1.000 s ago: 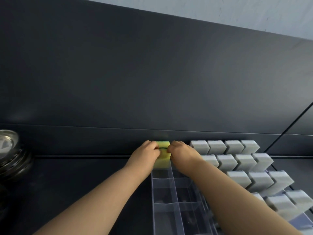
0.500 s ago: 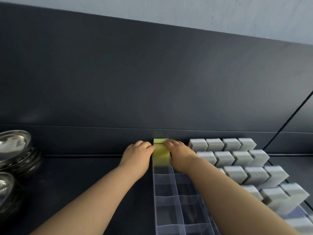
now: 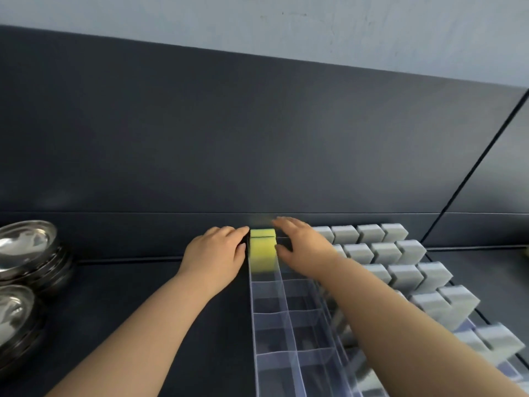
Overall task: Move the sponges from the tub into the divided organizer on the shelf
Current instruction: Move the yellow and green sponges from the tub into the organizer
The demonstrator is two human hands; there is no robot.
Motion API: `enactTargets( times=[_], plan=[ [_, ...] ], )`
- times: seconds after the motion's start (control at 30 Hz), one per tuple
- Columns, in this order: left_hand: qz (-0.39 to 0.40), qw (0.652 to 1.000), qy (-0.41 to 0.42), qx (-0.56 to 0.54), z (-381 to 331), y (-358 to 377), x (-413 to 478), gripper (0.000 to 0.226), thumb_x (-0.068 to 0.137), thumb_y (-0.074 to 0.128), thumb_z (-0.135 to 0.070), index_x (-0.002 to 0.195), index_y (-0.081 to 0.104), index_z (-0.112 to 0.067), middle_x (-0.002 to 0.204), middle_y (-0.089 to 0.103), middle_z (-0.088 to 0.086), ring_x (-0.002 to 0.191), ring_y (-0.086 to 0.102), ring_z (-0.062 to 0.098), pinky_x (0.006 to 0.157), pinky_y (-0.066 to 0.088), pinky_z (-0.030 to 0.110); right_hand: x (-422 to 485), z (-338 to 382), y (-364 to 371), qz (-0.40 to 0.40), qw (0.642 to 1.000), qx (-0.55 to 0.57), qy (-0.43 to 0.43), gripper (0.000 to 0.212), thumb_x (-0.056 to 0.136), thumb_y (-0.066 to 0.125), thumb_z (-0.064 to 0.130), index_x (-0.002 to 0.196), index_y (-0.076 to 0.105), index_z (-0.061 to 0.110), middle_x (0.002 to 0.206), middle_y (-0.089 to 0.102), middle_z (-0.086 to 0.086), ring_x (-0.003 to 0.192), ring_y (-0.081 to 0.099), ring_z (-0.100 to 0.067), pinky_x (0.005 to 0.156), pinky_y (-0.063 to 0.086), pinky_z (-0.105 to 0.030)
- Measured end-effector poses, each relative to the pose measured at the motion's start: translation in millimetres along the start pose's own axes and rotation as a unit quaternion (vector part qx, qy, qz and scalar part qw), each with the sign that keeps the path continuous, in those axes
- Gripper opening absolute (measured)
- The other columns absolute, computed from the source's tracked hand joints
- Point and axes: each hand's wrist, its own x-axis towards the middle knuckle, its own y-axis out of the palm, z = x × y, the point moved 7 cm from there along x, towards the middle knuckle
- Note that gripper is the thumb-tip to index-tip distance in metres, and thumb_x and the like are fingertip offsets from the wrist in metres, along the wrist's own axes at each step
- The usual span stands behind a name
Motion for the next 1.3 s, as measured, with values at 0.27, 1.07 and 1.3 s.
enactTargets(
  times=[0.27, 1.07, 1.3],
  plan=[
    [-0.094, 0.994, 0.057, -0.026, -91, -71, -27, 0.038, 0.091, 0.052, -0.026, 0.129, 0.054, -0.021, 0.116, 0.063, -0.003, 0.107, 0.057, 0.019, 0.074, 0.051, 0.033, -70, -21, -93, -0.105, 0.993, 0.035, -0.043, 0.049, 0.090, 0.054, 0.028, 0.137, 0.040, 0.028, 0.144, 0.038, 0.010, 0.133, 0.031, -0.008, 0.103, 0.023, -0.017],
    [0.145, 0.921, 0.299, -0.204, -637, 132, -139, 0.040, 0.094, 0.037, -0.035, 0.134, 0.042, -0.033, 0.127, 0.053, -0.012, 0.114, 0.047, 0.012, 0.088, 0.042, 0.028, -590, -387, -173, -0.136, 0.910, 0.030, 0.390, 0.048, 0.089, 0.056, 0.031, 0.135, 0.041, 0.031, 0.138, 0.043, 0.008, 0.123, 0.042, -0.009, 0.094, 0.025, -0.014],
    [0.188, 0.898, 0.290, -0.272, -725, 194, -100, 0.035, 0.093, 0.041, -0.028, 0.126, 0.051, -0.032, 0.117, 0.059, -0.011, 0.105, 0.054, 0.014, 0.079, 0.048, 0.031, -627, -480, -182, -0.133, 0.886, 0.029, 0.444, 0.047, 0.090, 0.054, 0.034, 0.134, 0.039, 0.035, 0.138, 0.043, 0.011, 0.119, 0.044, -0.005, 0.095, 0.029, -0.015]
  ],
)
